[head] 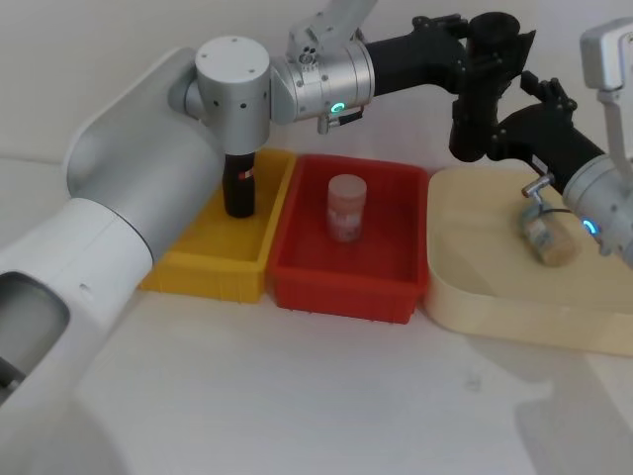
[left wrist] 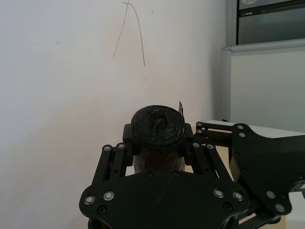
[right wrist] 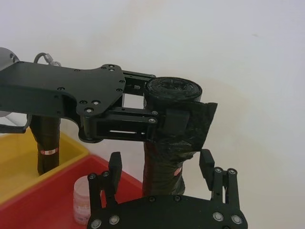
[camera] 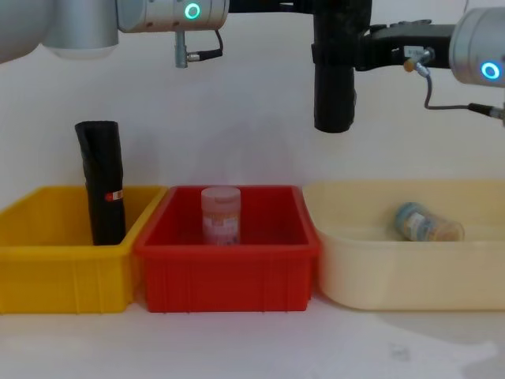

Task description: Pick up the garbage bag with the one hand and transfer it to the other hand.

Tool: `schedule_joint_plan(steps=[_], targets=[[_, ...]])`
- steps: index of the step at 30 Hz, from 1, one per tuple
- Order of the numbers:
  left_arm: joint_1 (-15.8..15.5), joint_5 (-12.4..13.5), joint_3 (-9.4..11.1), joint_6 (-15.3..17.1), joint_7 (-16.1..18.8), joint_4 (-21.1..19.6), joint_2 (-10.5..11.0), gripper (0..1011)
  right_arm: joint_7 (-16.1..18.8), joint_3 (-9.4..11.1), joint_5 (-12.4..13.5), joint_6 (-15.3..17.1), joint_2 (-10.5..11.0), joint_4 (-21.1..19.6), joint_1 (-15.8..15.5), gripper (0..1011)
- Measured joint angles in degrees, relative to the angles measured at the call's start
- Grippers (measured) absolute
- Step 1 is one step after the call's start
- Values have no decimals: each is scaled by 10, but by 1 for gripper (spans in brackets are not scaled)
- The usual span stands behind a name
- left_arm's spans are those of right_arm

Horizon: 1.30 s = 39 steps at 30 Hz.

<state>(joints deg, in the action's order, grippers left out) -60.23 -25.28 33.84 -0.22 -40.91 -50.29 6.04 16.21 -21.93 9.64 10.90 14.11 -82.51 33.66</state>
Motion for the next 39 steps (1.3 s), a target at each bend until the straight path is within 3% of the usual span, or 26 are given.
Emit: schedule_joint_plan(steps=[20,37,39], targets=[[0,0,0,0,0,0,0,548,-13,-6,-23,-29,-37,77,36,1000],[0,0,0,0,0,0,0,548,-12,-1,-25,-51,-65,134,62,1000],[0,0,0,0,0,0,0,548,-12,-1,-25,-54,-68,140,64,964]])
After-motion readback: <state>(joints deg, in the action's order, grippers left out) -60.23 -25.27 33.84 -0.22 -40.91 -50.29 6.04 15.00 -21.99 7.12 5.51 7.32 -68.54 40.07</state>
